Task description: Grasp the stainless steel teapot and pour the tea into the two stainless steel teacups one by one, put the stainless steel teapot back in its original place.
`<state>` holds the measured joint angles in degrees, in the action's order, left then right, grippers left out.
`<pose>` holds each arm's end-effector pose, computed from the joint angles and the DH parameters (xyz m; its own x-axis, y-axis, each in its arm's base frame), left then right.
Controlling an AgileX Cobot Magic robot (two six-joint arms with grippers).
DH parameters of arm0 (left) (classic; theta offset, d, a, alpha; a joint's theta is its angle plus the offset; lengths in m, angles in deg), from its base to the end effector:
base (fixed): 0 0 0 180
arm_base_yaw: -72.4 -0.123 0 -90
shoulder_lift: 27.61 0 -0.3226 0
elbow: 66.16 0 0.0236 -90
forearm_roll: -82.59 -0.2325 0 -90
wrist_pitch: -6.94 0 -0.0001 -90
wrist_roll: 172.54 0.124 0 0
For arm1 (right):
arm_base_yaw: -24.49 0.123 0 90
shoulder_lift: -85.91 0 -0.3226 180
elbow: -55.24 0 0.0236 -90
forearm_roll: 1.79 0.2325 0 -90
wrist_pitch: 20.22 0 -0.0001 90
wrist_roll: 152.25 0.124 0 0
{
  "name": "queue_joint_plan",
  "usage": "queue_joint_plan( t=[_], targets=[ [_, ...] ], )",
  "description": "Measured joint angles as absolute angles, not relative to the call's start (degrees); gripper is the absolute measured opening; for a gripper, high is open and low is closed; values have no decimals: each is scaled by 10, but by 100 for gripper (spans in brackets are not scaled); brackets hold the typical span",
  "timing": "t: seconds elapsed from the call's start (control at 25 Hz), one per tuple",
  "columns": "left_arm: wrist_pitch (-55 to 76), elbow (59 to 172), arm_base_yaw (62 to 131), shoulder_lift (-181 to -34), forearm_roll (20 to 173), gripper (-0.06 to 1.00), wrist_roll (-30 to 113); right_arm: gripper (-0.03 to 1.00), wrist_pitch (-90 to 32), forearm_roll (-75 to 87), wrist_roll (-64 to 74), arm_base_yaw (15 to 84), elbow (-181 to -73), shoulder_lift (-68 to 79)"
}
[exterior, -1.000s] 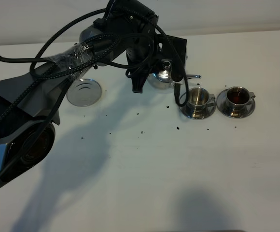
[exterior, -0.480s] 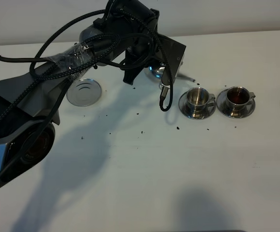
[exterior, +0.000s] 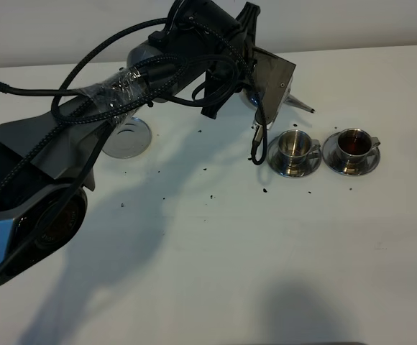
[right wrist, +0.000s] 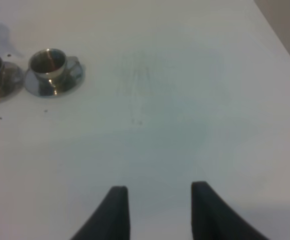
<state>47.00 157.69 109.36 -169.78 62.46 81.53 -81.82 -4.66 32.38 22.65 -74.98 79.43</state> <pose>0.4730 -0.3215 0.2226 0.4621 0.8727 0.1579 0.5828 -0.4330 0.6877 -0.0310 -0.0045 0.2502 -0.4618 0.0717 -0.8841 0.0975 0.9948 0.0298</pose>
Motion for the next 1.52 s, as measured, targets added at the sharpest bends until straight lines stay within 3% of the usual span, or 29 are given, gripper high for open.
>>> queue_joint_plan(
  t=[0.76, 1.52],
  targets=[
    [454, 1577, 1094, -1710, 577, 23, 977, 29, -818, -47, 324, 227, -750, 794],
    [375, 1577, 1097, -1730, 545, 23, 1024, 29, -818, -47, 324, 227, -750, 794]
  ],
)
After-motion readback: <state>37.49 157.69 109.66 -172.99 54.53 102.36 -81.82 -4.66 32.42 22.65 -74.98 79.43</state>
